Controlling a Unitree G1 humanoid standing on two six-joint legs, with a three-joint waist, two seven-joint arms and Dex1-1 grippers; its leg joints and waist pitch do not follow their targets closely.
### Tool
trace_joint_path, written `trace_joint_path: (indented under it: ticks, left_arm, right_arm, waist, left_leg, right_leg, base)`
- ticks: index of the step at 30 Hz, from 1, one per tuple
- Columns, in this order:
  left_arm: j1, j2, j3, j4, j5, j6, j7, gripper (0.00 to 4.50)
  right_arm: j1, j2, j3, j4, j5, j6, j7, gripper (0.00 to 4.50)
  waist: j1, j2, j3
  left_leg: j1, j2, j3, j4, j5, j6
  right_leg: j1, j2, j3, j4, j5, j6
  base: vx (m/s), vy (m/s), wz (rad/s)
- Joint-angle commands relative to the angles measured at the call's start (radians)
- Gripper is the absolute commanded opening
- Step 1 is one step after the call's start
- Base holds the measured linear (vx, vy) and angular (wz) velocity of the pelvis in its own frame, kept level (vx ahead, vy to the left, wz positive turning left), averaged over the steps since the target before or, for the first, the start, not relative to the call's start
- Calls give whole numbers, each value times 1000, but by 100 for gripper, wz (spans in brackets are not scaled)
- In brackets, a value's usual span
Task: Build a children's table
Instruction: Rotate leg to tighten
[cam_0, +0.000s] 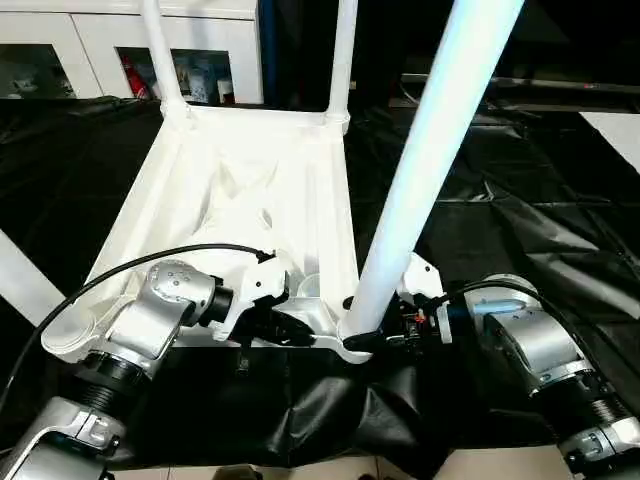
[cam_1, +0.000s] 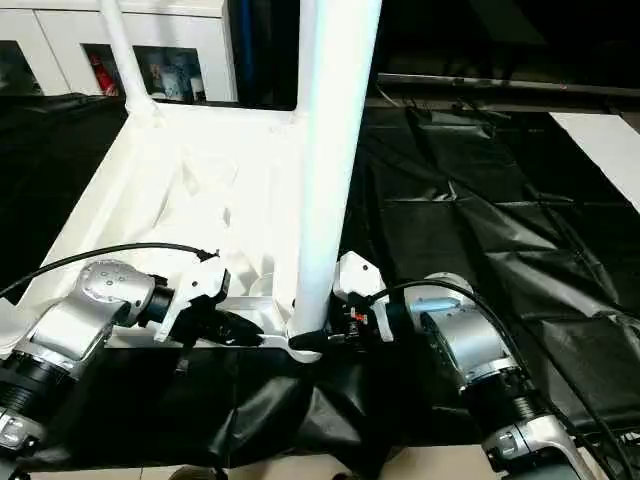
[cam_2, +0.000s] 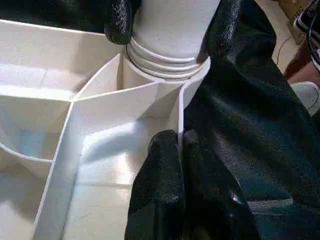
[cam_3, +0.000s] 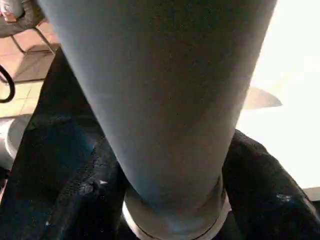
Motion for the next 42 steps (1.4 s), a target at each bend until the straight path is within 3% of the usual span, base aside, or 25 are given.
trace_joint_path:
  ticks: [1,4,8,9,11,12,13,14,15,16,19,23,24,26,28,30,32,35,42]
  left_arm:
    - [7,0,-26,-1,-2,-1,-27,0]
    - [-2,-14,-20,14,7,-3,12,0]
    - [-30,-73,8,63,51,9,191,0]
    - [-37,-89,14,73,61,14,232,0]
    - [-46,-112,21,87,74,21,287,0]
    - [-53,-131,26,99,83,30,328,0]
    - [-62,-162,32,115,96,46,393,0]
    - [-66,-183,36,125,104,56,436,0]
    - [-70,-203,39,133,107,63,468,0]
    - [-77,-243,39,142,113,81,522,0]
    - [-79,-260,39,144,116,91,543,0]
    - [-98,-366,14,158,133,115,633,0]
    - [-101,-378,6,158,136,113,637,0]
    - [-102,-379,5,158,136,112,638,0]
    - [-102,-368,-3,148,139,117,618,0]
    - [-97,-335,-8,138,135,102,570,0]
    - [-94,-322,-8,136,134,92,550,0]
    - [-75,-266,-9,117,125,78,472,0]
    - [-36,-147,-2,74,76,39,292,0]
  right_arm:
    - [5,-15,8,10,-15,16,15,233]
    - [16,-9,-4,16,-17,18,-18,214]
    - [-7,66,-69,129,-64,11,-278,207]
    - [-13,88,-81,155,-78,16,-348,206]
    - [-18,118,-92,182,-95,22,-431,206]
    - [-17,148,-101,193,-96,35,-487,205]
    - [-16,193,-114,208,-100,54,-573,204]
    - [-14,219,-121,215,-106,63,-630,203]
    - [-13,244,-129,221,-109,73,-680,203]
    - [-14,293,-145,238,-119,89,-784,202]
    - [-16,315,-152,247,-125,95,-829,202]
    - [-59,450,-165,320,-128,91,-993,202]
    - [-66,469,-160,321,-124,84,-986,202]
    - [-66,473,-158,316,-124,80,-977,202]
    - [-62,471,-142,289,-128,65,-936,257]
    - [-55,450,-148,257,-104,73,-879,277]
    - [-55,439,-147,251,-103,71,-858,298]
    - [-41,361,-103,202,-102,66,-706,318]
    - [-3,212,-54,78,-54,70,-414,318]
  waist:
    - [-1,4,-50]
    - [-2,6,-51]
    - [-6,9,-44]
    - [-9,4,-41]
    - [-17,6,-37]
    - [-17,13,-38]
    - [-23,12,-37]
    - [-25,15,-38]
    - [-28,9,-37]
    - [-28,13,-37]
    - [-32,13,-36]
    - [-42,12,-33]
    - [-42,14,-33]
    - [-42,13,-33]
    - [-42,12,-33]
    - [-42,7,-34]
    - [-41,9,-34]
    - [-39,7,-39]
    - [-28,11,-57]
  left_leg:
    - [4,29,-1,-62,-178,61]
    - [6,29,-1,-63,-191,53]
    - [7,28,-2,-69,-254,27]
    - [8,23,-9,-74,-291,2]
    - [1,21,-16,-78,-304,-8]
    - [3,21,-18,-78,-315,-9]
    - [7,21,-18,-77,-332,-8]
    - [9,21,-18,-77,-337,-11]
    - [6,19,-20,-78,-335,-13]
    - [8,18,-20,-78,-336,-13]
    - [8,17,-22,-80,-357,-11]
    - [6,16,-26,-85,-379,-17]
    - [10,16,-26,-85,-394,-16]
    - [13,16,-23,-85,-406,-8]
    - [12,17,-23,-86,-405,-5]
    - [11,16,-21,-86,-399,5]
    - [5,17,-23,-88,-383,11]
    - [1,19,-20,-86,-333,19]
    - [-1,22,-4,-63,-138,66]
  right_leg:
    - [50,-63,45,-49,-163,-230]
    - [49,-64,46,-52,-185,-226]
    - [43,-67,48,-66,-282,-211]
    - [44,-70,44,-76,-406,-171]
    - [47,-74,41,-86,-499,-124]
    - [45,-75,41,-88,-518,-113]
    - [38,-74,42,-95,-539,-105]
    - [36,-74,42,-96,-541,-103]
    - [38,-72,40,-97,-548,-97]
    - [34,-72,40,-99,-564,-88]
    - [31,-72,37,-106,-592,-71]
    - [29,-69,34,-108,-595,-63]
    - [26,-70,34,-111,-598,-57]
    - [22,-67,40,-111,-565,-59]
    - [22,-67,42,-109,-554,-63]
    - [23,-68,43,-109,-558,-61]
    - [27,-71,43,-107,-558,-60]
    - [32,-70,46,-101,-503,-72]
    - [50,-59,46,-51,-95,-213]
  base:
    - [0,0,0]
    - [0,0,0]
    - [0,0,0]
    - [-61,-7,-4]
    - [-62,-5,-7]
    - [0,0,0]
    - [0,0,0]
    - [0,0,0]
    - [0,0,0]
    - [0,0,0]
    - [0,0,0]
    - [0,0,0]
    - [0,0,0]
    - [0,0,0]
    - [0,0,0]
    - [0,0,0]
    - [0,0,0]
    - [0,0,0]
    - [41,-7,1]
